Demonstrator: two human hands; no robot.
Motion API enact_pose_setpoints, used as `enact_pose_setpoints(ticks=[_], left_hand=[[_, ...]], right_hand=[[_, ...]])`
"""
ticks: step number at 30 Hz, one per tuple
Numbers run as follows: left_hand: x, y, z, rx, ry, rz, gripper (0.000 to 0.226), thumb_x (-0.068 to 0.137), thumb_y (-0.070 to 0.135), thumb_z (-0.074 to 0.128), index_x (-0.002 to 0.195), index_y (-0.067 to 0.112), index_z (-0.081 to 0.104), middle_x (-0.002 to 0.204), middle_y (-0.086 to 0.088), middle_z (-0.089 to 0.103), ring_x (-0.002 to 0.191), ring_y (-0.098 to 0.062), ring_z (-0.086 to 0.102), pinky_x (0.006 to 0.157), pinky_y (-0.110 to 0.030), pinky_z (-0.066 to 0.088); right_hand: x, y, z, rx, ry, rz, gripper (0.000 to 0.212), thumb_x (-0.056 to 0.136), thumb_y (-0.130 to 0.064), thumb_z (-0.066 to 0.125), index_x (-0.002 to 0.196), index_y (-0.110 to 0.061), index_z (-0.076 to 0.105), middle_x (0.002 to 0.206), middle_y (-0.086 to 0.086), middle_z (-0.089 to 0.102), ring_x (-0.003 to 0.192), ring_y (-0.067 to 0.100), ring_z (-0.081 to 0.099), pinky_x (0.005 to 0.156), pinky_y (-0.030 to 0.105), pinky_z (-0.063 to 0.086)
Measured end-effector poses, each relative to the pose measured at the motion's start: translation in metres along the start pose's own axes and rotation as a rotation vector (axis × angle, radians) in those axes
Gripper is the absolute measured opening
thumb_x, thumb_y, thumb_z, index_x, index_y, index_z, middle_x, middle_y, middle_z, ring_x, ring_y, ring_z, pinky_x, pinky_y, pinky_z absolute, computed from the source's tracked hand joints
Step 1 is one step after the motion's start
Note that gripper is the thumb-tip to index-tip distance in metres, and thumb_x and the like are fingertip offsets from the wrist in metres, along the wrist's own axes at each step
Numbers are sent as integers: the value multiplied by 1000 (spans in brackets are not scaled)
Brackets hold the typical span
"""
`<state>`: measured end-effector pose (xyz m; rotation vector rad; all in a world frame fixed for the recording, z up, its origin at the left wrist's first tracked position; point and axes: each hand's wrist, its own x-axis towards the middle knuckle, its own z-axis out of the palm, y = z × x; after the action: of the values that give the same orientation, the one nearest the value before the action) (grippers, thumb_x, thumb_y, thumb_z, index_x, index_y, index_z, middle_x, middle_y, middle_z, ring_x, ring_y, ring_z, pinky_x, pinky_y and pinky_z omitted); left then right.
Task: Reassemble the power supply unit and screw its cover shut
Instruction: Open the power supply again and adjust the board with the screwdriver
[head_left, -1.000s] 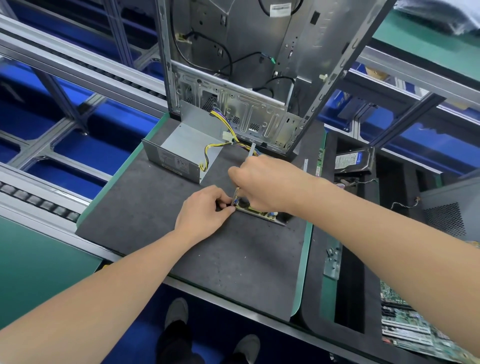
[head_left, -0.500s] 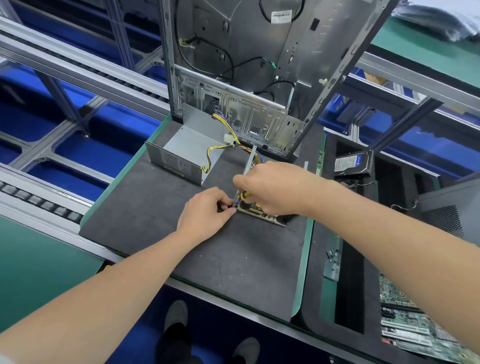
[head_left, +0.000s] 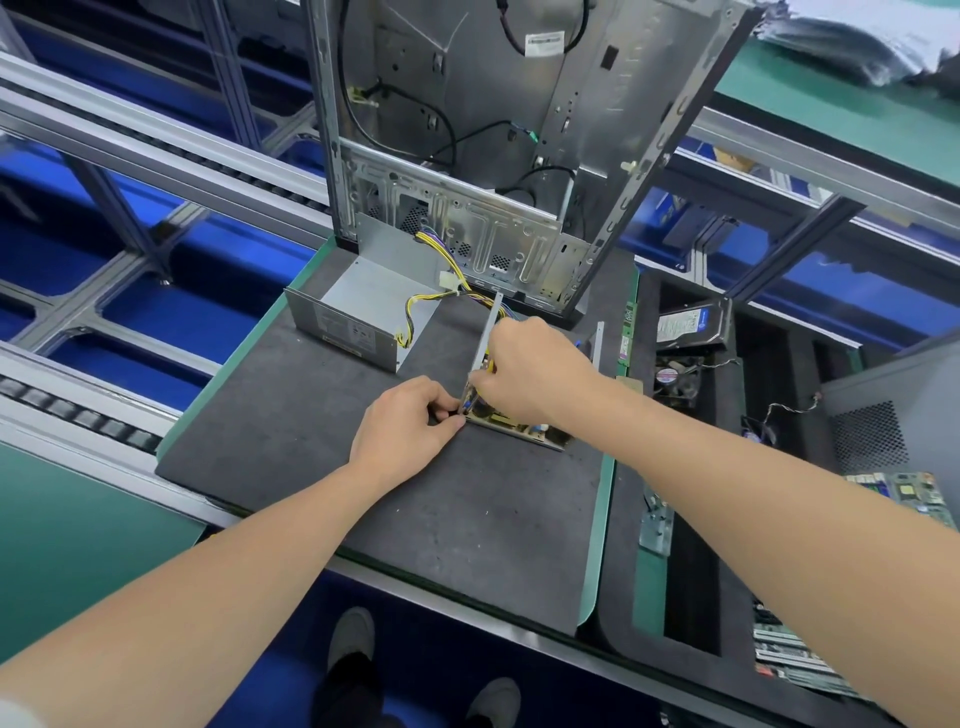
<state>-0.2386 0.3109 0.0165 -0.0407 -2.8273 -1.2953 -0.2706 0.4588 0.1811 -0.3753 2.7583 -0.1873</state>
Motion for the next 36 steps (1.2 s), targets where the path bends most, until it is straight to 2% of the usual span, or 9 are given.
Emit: enact_pose_setpoints(ticks=[6,11,16,18,20,24,29,32,36], left_hand=[[-1,0,0,-3,3,2,31,80,34,80,74,52,57,76,21,64,82,9,57,62,-15,37],[-2,4,-3,28,-12,5,27,82,36,78,76,50,55,79,21,63,85,10,56,61,-15,36],[-1,7,-2,81,-18,-5,20,83,39,72,81,44,53,84,21,60,84,12,55,62,-19,39],[-1,8,1,103,-19,-15,19,83,41,69,81,44,50,86,22,58,86,14,55,63,-18,38],[-3,10,4,115,-8,-25,19,84,43,67,83,42,49,89,22,57,87,14,55,63,-17,36],[-6,17,14,151,31,-62,18,89,40,65,87,36,47,95,16,55,81,-2,58,65,-29,38],[-11,38,26,249,158,-87,15,93,26,63,92,20,49,94,3,48,79,-27,56,73,-39,42],[-14,48,33,358,198,-98,15,97,25,59,98,14,49,99,-7,54,84,-30,57,80,-43,42],[-16,55,36,464,221,-93,14,98,23,55,97,13,46,96,-9,54,84,-32,56,76,-45,41]], right_hand=[[5,-6,-5,56,-9,59,35,97,-22,60,72,-11,37,76,8,42,74,32,51,49,31,30],[-4,-8,-18,23,25,-15,40,92,-20,61,60,-7,40,60,10,43,53,27,39,45,29,26],[-8,7,-40,135,175,-10,32,87,-25,63,83,7,63,65,12,54,59,29,44,53,31,38],[-10,15,-42,132,184,-4,35,90,-29,64,90,6,66,73,14,62,66,34,57,57,33,42],[-14,23,-40,117,196,0,34,92,-31,63,93,2,69,83,18,70,82,39,68,58,35,45],[-26,40,-32,121,178,2,32,92,-32,61,93,-1,71,76,15,70,83,35,71,67,41,58],[-41,62,-28,140,178,22,29,95,-39,63,86,-13,70,71,5,66,71,22,63,50,27,38],[-48,75,-28,154,187,31,27,96,-40,63,82,-18,67,77,4,68,75,21,63,51,27,39],[-59,89,-30,144,209,6,25,94,-39,62,85,-17,70,83,5,70,80,24,62,55,28,44]])
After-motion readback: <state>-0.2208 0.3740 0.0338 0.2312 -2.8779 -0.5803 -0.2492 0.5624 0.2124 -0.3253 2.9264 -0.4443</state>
